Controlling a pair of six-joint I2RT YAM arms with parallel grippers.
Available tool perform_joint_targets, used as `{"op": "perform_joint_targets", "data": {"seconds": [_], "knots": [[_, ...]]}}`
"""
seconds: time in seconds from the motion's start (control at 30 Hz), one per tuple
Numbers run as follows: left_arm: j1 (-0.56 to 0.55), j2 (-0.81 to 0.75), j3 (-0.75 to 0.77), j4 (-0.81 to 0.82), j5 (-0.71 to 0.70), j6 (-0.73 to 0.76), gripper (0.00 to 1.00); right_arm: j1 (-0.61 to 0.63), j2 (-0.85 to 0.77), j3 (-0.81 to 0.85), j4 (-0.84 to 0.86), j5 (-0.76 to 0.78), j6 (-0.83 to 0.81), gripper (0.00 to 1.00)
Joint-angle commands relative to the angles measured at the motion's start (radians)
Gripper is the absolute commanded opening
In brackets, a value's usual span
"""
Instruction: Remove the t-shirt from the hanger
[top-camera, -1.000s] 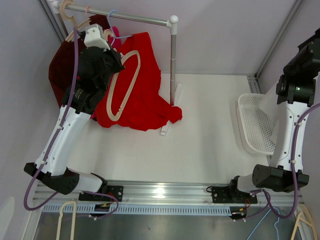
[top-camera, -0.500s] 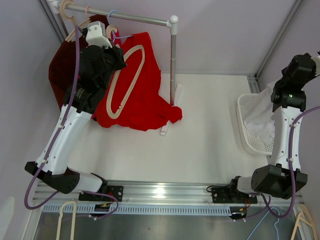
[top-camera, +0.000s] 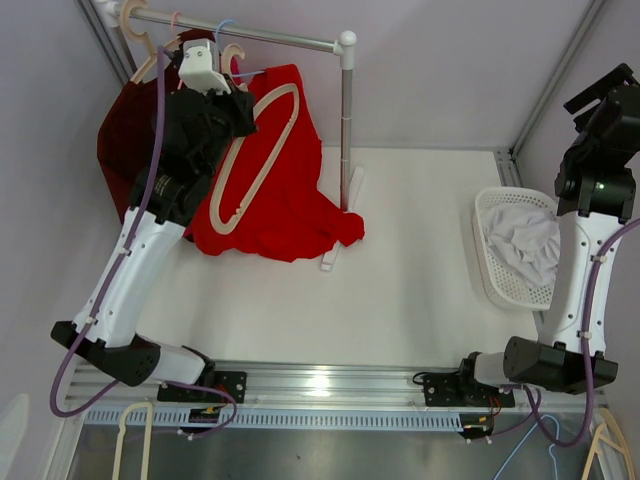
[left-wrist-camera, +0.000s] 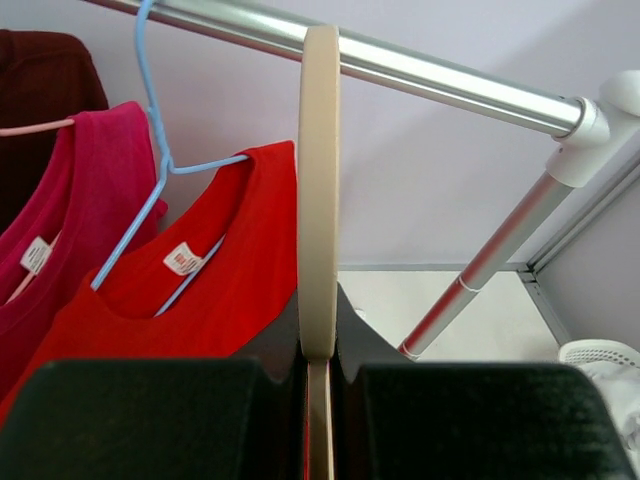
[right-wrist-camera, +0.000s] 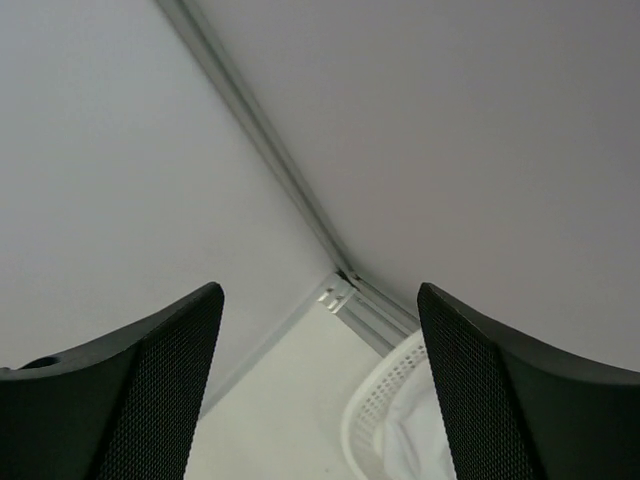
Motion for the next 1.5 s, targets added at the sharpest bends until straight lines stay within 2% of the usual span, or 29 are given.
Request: {"op": "perform_joint_targets", "data": {"seconds": [0.0, 0.23, 0.33, 0.57, 0.7, 0.87, 1.03, 1.33, 1.37, 1.4, 1.47], "knots": [[0.005, 0.017, 0.033, 0.089, 0.068, 0.045, 0.01, 0.038, -0.048, 0.012, -0.040, -0.064, -0.011, 0.83], [0.005, 0.088, 0.070, 0.141, 0.135, 0.085, 0.01, 0.081, -0.157, -0.131, 0.031, -0.113, -0.004, 0.84], [0.005, 0.166, 0.197, 0.083, 0.163, 0.083, 0.01, 0.090, -0.160, -0.123, 0.017, -0.125, -0.009, 0.84], [0.003, 0.247, 0.257, 0.146, 0.187, 0.071, 0.01, 0.113, -0.186, -0.148, 0.026, -0.133, -0.030, 0.85], [-0.003, 0.332, 0.388, 0.055, 0.198, 0.066, 0.01, 0.113, -0.195, -0.160, 0.025, -0.130, -0.038, 0.85], [-0.021, 0.364, 0.369, 0.113, 0.212, 0.079, 0.01, 0.113, -0.223, -0.188, 0.040, -0.154, -0.031, 0.86], [-0.041, 0.436, 0.437, 0.071, 0.218, 0.076, 0.01, 0.113, -0.233, -0.200, 0.037, -0.156, -0.034, 0.86], [-0.106, 0.435, 0.405, 0.078, 0.175, 0.128, 0.01, 0.116, -0.226, -0.208, 0.043, -0.175, -0.020, 0.87], [-0.106, 0.429, 0.404, 0.075, 0.174, 0.129, 0.04, 0.116, -0.227, -0.209, 0.043, -0.176, -0.018, 0.86], [-0.106, 0.426, 0.406, 0.071, 0.169, 0.131, 0.17, 0.116, -0.227, -0.211, 0.045, -0.177, -0.018, 0.86], [-0.106, 0.415, 0.404, 0.057, 0.175, 0.143, 0.29, 0.118, -0.224, -0.211, 0.043, -0.177, -0.017, 0.87]]}}
